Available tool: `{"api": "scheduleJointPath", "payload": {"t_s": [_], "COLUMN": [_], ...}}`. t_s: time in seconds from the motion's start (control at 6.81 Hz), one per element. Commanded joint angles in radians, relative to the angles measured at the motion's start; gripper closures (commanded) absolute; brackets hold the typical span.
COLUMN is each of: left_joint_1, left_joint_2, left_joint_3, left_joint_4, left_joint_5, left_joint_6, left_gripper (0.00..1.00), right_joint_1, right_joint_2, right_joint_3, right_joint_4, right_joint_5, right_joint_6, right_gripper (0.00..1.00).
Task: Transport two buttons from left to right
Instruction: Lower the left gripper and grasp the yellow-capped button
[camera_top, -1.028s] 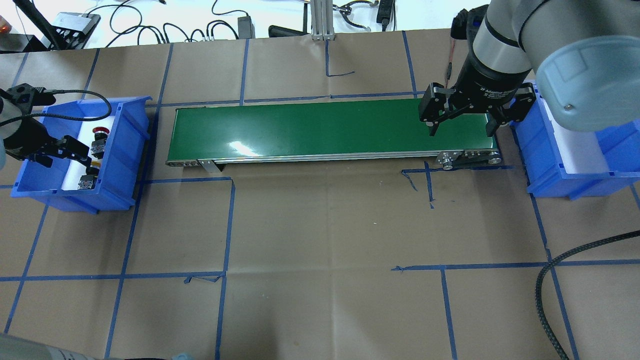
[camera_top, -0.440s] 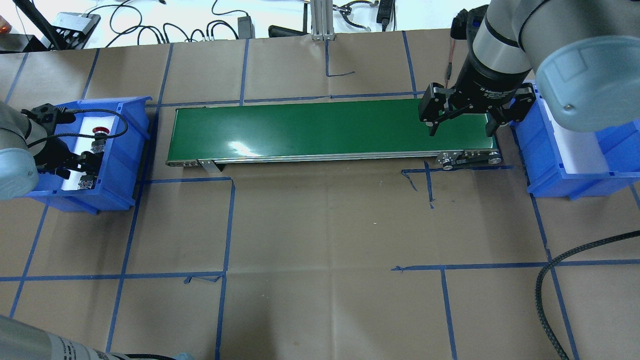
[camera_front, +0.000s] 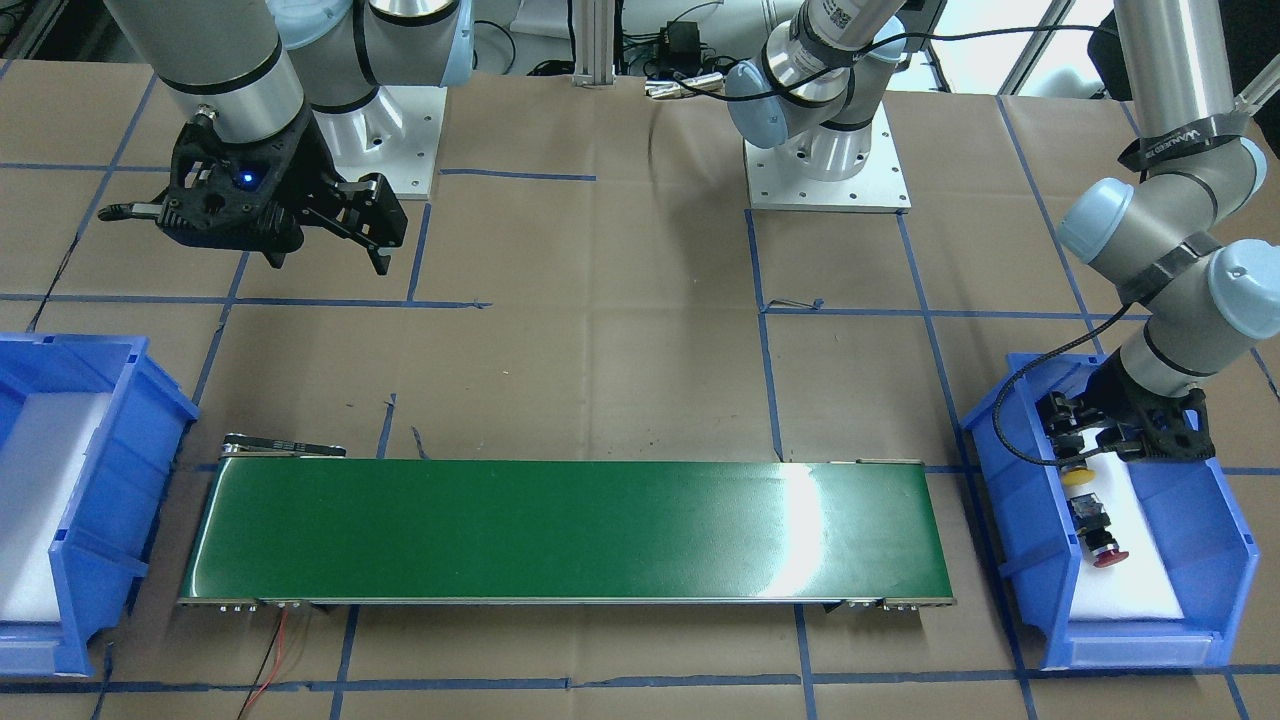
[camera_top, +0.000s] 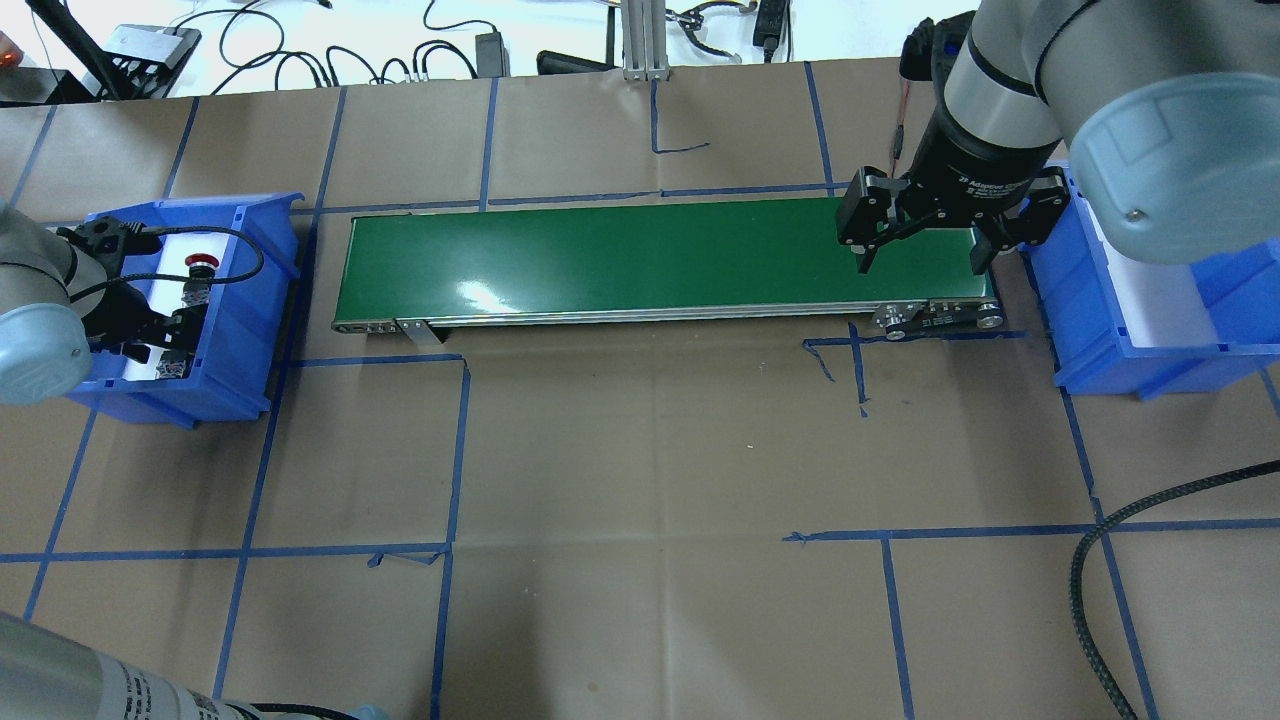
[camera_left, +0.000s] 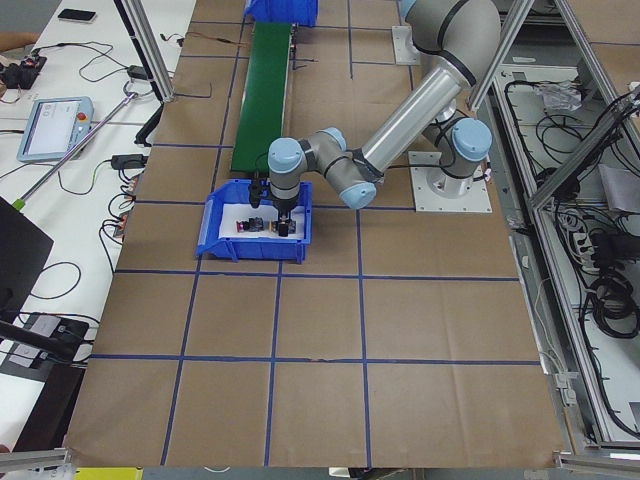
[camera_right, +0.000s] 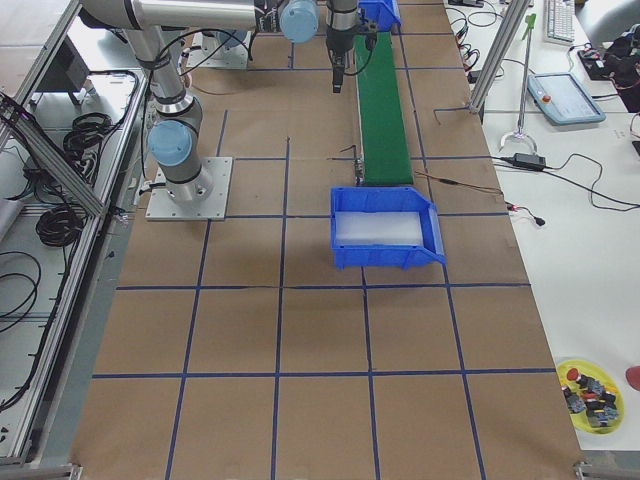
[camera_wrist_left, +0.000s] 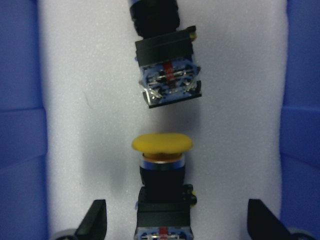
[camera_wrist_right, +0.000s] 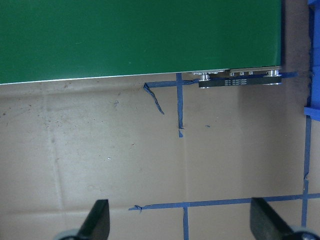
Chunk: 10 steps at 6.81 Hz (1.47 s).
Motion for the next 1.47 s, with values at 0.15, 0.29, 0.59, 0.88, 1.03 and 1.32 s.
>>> {"api": "scheduleJointPath", "payload": {"t_s": [0.15, 0.29, 0.59, 0.88, 1.03, 1.32], "left_joint_1": [-0.003, -0.003, -0.001, -0.003, -0.003, -0.007], "left_joint_2": [-0.004, -0.004, 0.015, 0.080, 0.129, 0.170], "left_joint_3": [-0.012, -0.012, 0.003, 0.023, 0.051, 0.167], "left_joint_4": [0.004, 0.001, -0.009, -0.049, -0.154, -0.327], "left_joint_5": [0.003, 0.006, 0.008, 0.008, 0.008, 0.006], "left_joint_6": [0.001, 0.002, -0.001, -0.005, -0.004, -0.007], "left_gripper": [0.42, 0.64, 0.89, 0.89, 0.90, 0.90], "right_joint_1": [-0.001, -0.001, -0.001, -0.001, -0.001, -0.001], "right_joint_2": [0.001, 0.001, 0.001, 0.001, 0.001, 0.001], "right_joint_3": [0.000, 0.000, 0.000, 0.000, 0.000, 0.000], "right_joint_4": [0.000, 0.000, 0.000, 0.000, 0.000, 0.000], "right_joint_5": [0.000, 0.000, 0.000, 0.000, 0.000, 0.000], "right_joint_6": [-0.001, -0.001, -0.001, -0.001, -0.001, -0.001], "right_gripper": [0.00, 0.00, 0.00, 0.00, 0.00, 0.00]}}
